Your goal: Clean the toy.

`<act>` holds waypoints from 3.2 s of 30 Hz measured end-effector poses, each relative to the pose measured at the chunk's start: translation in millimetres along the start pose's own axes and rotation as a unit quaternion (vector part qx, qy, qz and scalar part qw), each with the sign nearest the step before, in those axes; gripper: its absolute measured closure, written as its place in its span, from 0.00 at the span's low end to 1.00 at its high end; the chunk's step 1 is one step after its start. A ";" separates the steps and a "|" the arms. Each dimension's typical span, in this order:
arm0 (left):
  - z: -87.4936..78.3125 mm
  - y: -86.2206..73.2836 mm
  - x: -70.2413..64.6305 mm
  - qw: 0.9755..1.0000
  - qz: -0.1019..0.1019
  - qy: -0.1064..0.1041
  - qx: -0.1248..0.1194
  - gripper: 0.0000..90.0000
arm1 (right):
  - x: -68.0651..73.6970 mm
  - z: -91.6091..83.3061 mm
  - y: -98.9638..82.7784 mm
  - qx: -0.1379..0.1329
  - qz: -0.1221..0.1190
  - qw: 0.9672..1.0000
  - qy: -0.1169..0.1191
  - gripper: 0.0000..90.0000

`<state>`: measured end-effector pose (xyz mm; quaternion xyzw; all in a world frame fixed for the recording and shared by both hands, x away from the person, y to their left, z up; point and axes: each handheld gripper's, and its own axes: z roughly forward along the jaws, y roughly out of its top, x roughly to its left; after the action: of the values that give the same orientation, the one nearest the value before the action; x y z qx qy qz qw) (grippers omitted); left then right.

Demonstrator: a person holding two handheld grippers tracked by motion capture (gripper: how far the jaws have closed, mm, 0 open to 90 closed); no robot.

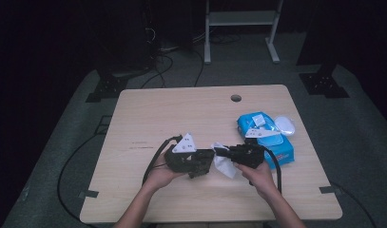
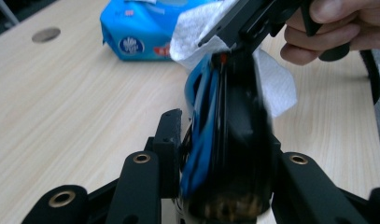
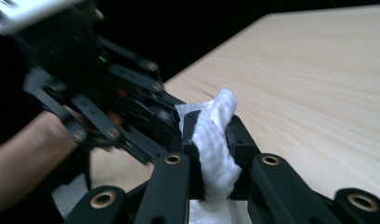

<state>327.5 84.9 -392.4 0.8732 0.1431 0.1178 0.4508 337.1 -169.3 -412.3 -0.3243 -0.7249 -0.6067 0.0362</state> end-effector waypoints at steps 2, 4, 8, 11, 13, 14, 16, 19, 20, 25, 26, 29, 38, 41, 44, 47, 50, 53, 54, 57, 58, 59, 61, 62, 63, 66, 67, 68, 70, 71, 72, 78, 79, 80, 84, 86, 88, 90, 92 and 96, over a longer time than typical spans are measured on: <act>2.3 1.5 -1.4 1.000 0.004 -0.001 -0.001 0.72 | 5.1 -1.0 3.0 -0.003 -0.005 1.000 0.006 0.89; 3.2 2.5 -2.1 1.000 0.003 -0.006 -0.008 0.73 | 10.9 -0.2 5.3 -0.001 -0.019 1.000 0.003 0.89; 2.7 -4.1 -2.2 1.000 0.002 -0.004 0.001 0.73 | 17.8 6.9 4.6 0.018 -0.046 0.999 -0.012 0.89; 2.5 -12.4 0.5 1.000 -0.007 -0.001 0.010 0.73 | 16.5 12.9 0.2 0.033 -0.053 0.998 -0.027 0.89; 5.1 -17.7 3.0 1.000 -0.013 -0.002 0.015 0.74 | 13.3 15.9 -3.4 0.043 -0.053 0.997 -0.033 0.89; 7.3 -20.4 4.0 1.000 -0.015 -0.002 0.018 0.74 | 11.6 17.4 -5.2 0.047 -0.055 0.997 -0.040 0.89; 12.1 -26.5 6.0 1.000 -0.018 -0.003 0.023 0.74 | 8.8 18.9 -7.2 0.062 -0.063 0.995 -0.056 0.89; 18.6 -35.1 7.6 0.999 -0.027 -0.007 0.031 0.75 | 6.9 21.6 -10.3 0.077 -0.075 0.991 -0.082 0.89; 20.3 -37.2 8.0 0.999 -0.025 -0.007 0.038 0.75 | 7.1 23.6 -11.9 0.083 -0.078 0.990 -0.087 0.89; 24.3 -48.3 12.8 0.998 -0.033 -0.012 0.058 0.76 | 11.5 32.6 -16.5 0.108 -0.113 0.981 -0.112 0.89; 25.3 -50.3 13.7 0.997 -0.032 -0.013 0.067 0.76 | 11.7 32.7 -16.7 0.113 -0.123 0.979 -0.120 0.89; 25.9 -52.4 14.6 0.998 -0.037 -0.017 0.058 0.76 | 8.2 28.0 -16.0 0.119 -0.133 0.973 -0.145 0.89; 36.2 -47.0 12.1 0.996 -0.038 -0.012 0.079 0.56 | 7.4 29.3 -15.6 0.115 -0.128 0.974 -0.148 0.89; 40.0 -45.0 11.4 0.996 -0.038 -0.008 0.080 0.60 | 11.0 33.3 -15.9 0.118 -0.132 0.974 -0.139 0.89; 38.8 -45.5 12.3 0.996 -0.032 0.002 0.079 0.71 | 9.1 31.3 -14.8 0.119 -0.136 0.972 -0.147 0.89; 35.1 -48.3 15.7 0.996 -0.036 0.006 0.077 0.74 | -1.3 22.5 -11.9 0.109 -0.133 0.970 -0.174 0.89; 31.8 -49.9 18.4 0.996 -0.035 0.005 0.080 0.74 | -12.0 14.0 -10.7 0.097 -0.114 0.971 -0.185 0.89; 29.3 -51.4 20.0 0.996 -0.037 -0.002 0.080 0.74 | -12.6 11.9 -9.7 0.096 -0.115 0.970 -0.192 0.89; 28.2 -52.1 20.9 0.996 -0.035 -0.004 0.081 0.74 | -12.5 12.1 -9.3 0.096 -0.119 0.969 -0.193 0.89; 24.2 -53.4 23.2 0.996 -0.033 -0.015 0.086 0.74 | -14.9 9.3 -8.1 0.096 -0.116 0.968 -0.201 0.89; 22.3 -54.1 24.3 0.995 -0.029 -0.019 0.090 0.74 | -17.1 7.8 -8.3 0.097 -0.112 0.968 -0.202 0.89; 21.1 -55.0 24.3 0.995 -0.030 -0.020 0.089 0.74 | -19.2 6.4 -8.9 0.096 -0.105 0.969 -0.201 0.89; 18.4 -56.9 25.9 0.995 -0.032 -0.028 0.089 0.74 | -20.8 6.0 -10.7 0.098 -0.098 0.970 -0.199 0.89; 17.5 -57.3 26.8 0.995 -0.031 -0.031 0.091 0.74 | -20.3 7.0 -11.0 0.100 -0.101 0.970 -0.199 0.89; 17.8 -57.2 26.8 0.995 -0.036 -0.033 0.091 0.73 | -18.6 9.0 -11.4 0.100 -0.100 0.971 -0.195 0.89; 20.1 -53.4 27.0 0.994 -0.051 -0.043 0.088 0.67 | -11.4 13.5 -10.1 0.103 -0.110 0.971 -0.185 0.89; 21.0 -52.2 25.7 0.994 -0.047 -0.039 0.092 0.64 | -9.3 14.5 -9.3 0.101 -0.104 0.974 -0.174 0.89; 22.2 -51.1 24.1 0.994 -0.039 -0.034 0.098 0.64 | -8.3 15.6 -9.3 0.102 -0.105 0.975 -0.170 0.89; 23.4 -50.2 22.5 0.993 -0.034 -0.034 0.104 0.64 | -5.3 18.9 -10.5 0.105 -0.109 0.974 -0.166 0.89; 23.1 -49.8 22.6 0.993 -0.033 -0.033 0.106 0.64 | -3.0 20.7 -11.6 0.107 -0.109 0.975 -0.163 0.89; 22.6 -49.3 22.7 0.993 -0.033 -0.031 0.108 0.63 | -1.4 21.7 -12.3 0.109 -0.112 0.975 -0.161 0.89; 18.0 -50.9 23.8 0.993 -0.022 -0.025 0.110 0.69 | -2.6 23.1 -12.8 0.109 -0.103 0.978 -0.146 0.89; 17.0 -50.4 24.0 0.993 -0.017 -0.024 0.114 0.70 | -3.8 22.3 -12.8 0.108 -0.103 0.977 -0.150 0.89; 15.8 -50.0 23.9 0.993 -0.015 -0.023 0.116 0.70 | -5.2 20.8 -12.7 0.107 -0.101 0.977 -0.155 0.89; 10.1 -48.8 25.4 0.993 -0.012 -0.027 0.117 0.71 | -5.2 18.6 -11.8 0.100 -0.098 0.978 -0.155 0.89; 11.0 -47.2 24.5 0.992 -0.014 -0.024 0.120 0.71 | -0.7 21.8 -10.8 0.098 -0.097 0.980 -0.143 0.89; 15.1 -43.6 25.7 0.991 -0.036 -0.016 0.128 0.53 | 5.2 27.5 -10.8 0.097 -0.105 0.981 -0.132 0.89; 17.7 -42.4 25.2 0.990 -0.043 -0.015 0.133 0.46 | 7.6 31.1 -11.0 0.096 -0.104 0.983 -0.119 0.89; 19.9 -42.4 23.0 0.990 -0.035 -0.018 0.134 0.50 | 8.6 33.5 -11.7 0.096 -0.105 0.983 -0.115 0.89; 19.2 -44.5 22.7 0.991 -0.019 -0.009 0.136 0.65 | 4.7 30.5 -12.1 0.098 -0.108 0.981 -0.131 0.89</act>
<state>348.6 103.1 -438.1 0.9245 0.1700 0.0805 0.3315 337.6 -140.4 -428.6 -0.3156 -0.8101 -0.4854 -0.0927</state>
